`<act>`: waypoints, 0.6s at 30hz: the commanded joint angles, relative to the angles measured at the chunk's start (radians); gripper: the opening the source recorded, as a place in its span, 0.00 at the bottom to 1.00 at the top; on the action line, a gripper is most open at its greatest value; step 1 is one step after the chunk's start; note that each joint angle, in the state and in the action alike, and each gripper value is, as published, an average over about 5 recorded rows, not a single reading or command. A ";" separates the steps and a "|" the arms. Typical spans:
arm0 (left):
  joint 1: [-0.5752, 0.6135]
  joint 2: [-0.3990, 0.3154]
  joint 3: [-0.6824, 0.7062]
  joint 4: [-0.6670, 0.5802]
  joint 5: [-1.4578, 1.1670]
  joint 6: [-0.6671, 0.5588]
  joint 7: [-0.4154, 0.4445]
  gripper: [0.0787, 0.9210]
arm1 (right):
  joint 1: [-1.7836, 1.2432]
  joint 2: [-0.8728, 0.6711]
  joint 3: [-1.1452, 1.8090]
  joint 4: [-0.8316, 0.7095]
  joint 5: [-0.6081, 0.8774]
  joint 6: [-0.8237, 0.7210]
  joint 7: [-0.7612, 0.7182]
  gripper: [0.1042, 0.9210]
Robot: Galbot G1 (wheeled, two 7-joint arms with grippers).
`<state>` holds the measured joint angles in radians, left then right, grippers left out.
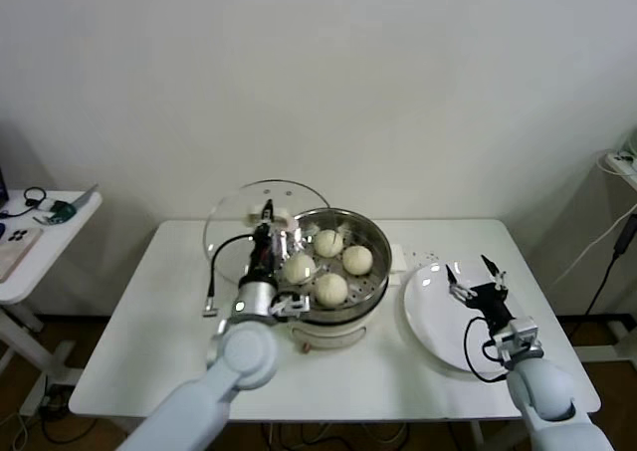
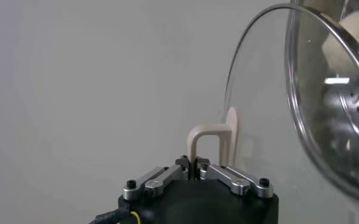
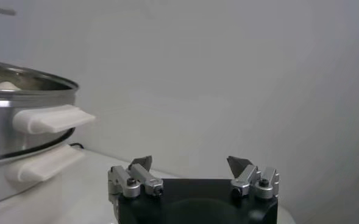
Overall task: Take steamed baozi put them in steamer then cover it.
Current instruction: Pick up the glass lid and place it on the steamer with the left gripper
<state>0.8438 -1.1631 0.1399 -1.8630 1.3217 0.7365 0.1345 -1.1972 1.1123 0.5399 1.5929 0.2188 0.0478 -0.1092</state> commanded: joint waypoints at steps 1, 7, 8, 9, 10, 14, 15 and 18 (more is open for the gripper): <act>-0.065 -0.224 0.048 0.125 0.116 0.049 0.073 0.07 | -0.004 0.006 0.024 -0.006 -0.014 0.003 0.001 0.88; -0.021 -0.289 0.051 0.149 0.169 0.049 0.083 0.07 | -0.014 0.007 0.041 -0.007 -0.018 0.007 0.001 0.88; -0.016 -0.296 0.051 0.152 0.174 0.049 0.083 0.07 | -0.015 0.007 0.043 -0.007 -0.019 0.008 0.001 0.88; -0.012 -0.303 0.051 0.154 0.178 0.049 0.083 0.07 | -0.017 0.007 0.045 -0.007 -0.019 0.008 0.001 0.88; -0.009 -0.308 0.053 0.155 0.182 0.049 0.083 0.07 | -0.018 0.007 0.046 -0.007 -0.020 0.009 0.001 0.88; -0.007 -0.319 0.064 0.158 0.188 0.049 0.087 0.07 | -0.022 0.008 0.050 -0.009 -0.023 0.013 -0.001 0.88; -0.006 -0.322 0.066 0.159 0.188 0.049 0.088 0.07 | -0.023 0.009 0.051 -0.010 -0.024 0.013 -0.001 0.88; -0.001 -0.334 0.070 0.166 0.186 0.049 0.086 0.07 | -0.024 0.012 0.053 -0.013 -0.028 0.017 -0.003 0.88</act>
<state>0.8353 -1.4178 0.1922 -1.7297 1.4697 0.7365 0.2063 -1.2193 1.1216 0.5847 1.5824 0.1953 0.0616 -0.1101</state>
